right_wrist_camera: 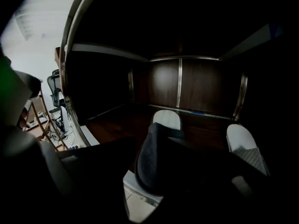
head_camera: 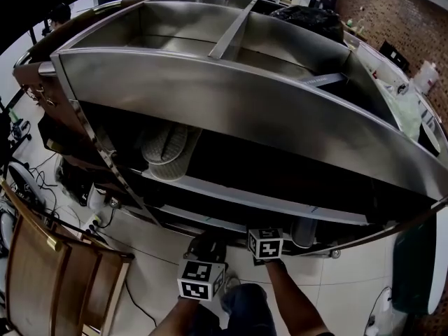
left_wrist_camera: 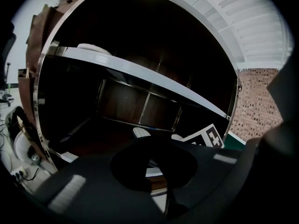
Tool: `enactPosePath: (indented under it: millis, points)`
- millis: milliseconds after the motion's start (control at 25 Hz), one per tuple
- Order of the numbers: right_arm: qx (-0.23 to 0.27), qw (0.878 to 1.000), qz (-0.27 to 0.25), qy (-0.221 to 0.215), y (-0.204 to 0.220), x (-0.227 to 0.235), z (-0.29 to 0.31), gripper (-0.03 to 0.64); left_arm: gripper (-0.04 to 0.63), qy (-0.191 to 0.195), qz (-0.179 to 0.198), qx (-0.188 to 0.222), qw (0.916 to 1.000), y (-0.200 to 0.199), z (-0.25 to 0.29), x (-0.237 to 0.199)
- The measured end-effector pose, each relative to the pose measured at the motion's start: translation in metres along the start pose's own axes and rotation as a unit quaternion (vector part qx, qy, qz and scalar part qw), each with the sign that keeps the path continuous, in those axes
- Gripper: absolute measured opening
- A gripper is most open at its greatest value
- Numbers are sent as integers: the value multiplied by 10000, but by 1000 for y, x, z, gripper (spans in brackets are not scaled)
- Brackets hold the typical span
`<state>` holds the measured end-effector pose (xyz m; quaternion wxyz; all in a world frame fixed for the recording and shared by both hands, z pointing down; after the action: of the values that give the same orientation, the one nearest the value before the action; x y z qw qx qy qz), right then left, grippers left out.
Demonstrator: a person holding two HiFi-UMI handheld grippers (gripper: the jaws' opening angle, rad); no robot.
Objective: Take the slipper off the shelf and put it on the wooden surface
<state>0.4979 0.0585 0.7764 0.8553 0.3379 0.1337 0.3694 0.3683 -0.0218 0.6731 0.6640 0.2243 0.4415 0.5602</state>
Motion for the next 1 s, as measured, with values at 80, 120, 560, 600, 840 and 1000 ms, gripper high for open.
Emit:
enactPosePath:
  millis: [80,120,560,600,840,1000]
  points:
    - [-102,9999,39,42,1,4,11,168,5,1,4,9,10000,0,2,-1]
    - [-159,9998,46,72,2,7,17,170,5,7,12,18,10000,0,2,-1]
    - [-420,9981,318,320,20,26,46,77,5,-236,-14,2,9997,10,3,-21]
    - [-440,9981,305,307,20,26,46,55,5,-235,-14,3,9997,10,3,-20]
    - [-486,9985,-84,222,17,22,38,14,5,-234,29,-77,9997,15,4,-18]
    - [-322,9992,-128,194,12,19,19,12,5,-265,18,-96,9996,12,4,-13]
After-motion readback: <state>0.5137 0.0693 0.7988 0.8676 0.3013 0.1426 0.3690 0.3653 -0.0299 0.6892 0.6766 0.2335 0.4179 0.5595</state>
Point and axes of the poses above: the fingertips, and each gripper's own axes: z forward along the fingers, x to its right, y out of its underside, the point moved 2 cm from there along -z, backward along the fingers, and after that the axes turned 13 degrees about -x, right-handed, at the moved point
